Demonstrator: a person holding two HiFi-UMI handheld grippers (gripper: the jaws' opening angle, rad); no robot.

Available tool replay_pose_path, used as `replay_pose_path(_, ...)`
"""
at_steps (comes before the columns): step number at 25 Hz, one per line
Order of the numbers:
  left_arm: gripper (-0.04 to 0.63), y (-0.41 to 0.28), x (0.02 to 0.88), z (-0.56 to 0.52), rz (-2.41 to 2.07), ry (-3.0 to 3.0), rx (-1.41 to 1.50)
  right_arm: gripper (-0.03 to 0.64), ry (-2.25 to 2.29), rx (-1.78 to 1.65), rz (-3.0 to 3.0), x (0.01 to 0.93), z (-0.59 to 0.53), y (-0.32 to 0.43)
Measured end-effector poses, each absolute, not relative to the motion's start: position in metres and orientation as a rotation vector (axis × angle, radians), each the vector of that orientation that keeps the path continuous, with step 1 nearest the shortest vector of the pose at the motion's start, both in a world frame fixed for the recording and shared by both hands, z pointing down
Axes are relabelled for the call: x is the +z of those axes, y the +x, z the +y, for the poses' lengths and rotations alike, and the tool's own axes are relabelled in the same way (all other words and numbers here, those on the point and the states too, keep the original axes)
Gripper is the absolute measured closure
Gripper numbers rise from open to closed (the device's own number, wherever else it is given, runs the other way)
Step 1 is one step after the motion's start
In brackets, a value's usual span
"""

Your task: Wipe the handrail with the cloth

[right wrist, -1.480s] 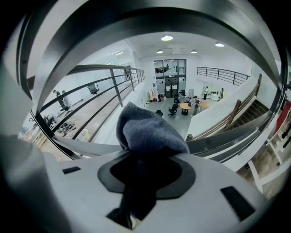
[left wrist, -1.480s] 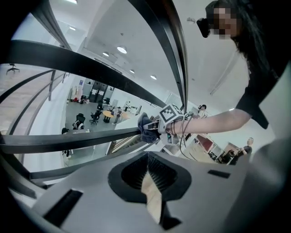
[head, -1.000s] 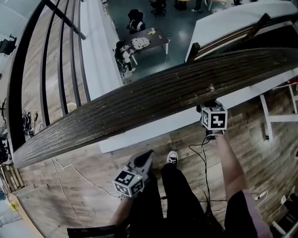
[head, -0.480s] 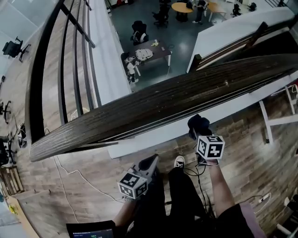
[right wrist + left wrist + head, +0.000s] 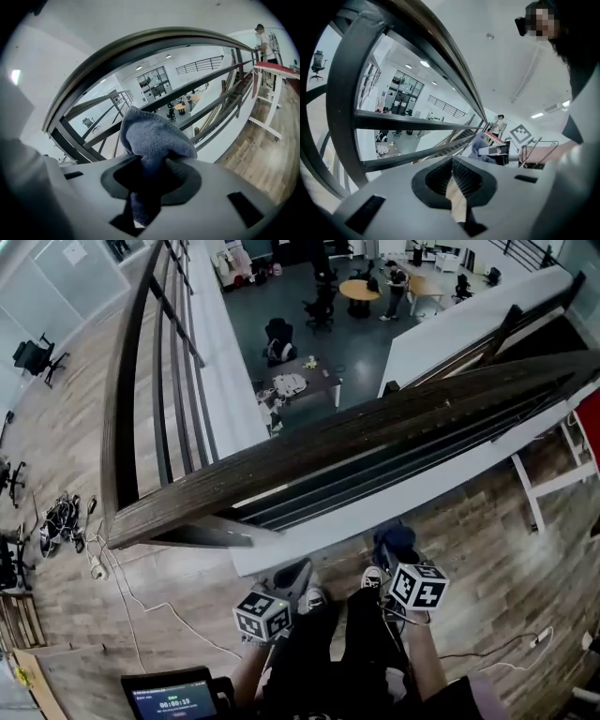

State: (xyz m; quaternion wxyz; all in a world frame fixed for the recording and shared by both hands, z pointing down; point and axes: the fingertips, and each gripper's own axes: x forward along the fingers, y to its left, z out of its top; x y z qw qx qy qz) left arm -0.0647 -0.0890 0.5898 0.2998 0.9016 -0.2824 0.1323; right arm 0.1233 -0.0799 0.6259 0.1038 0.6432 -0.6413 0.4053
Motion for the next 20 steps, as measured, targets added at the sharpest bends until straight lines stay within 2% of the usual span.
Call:
replay_pose_path(10,0.595,-0.081,0.549,-0.054,-0.72,2.418,0.343,0.508,1.972,1.211,-1.849,0.577,0.006,0.11)
replay_pose_path(20,0.595,-0.006,0.492,0.019,-0.648,2.515,0.267,0.508,1.986,1.16,-1.856,0.544,0.11,0.155)
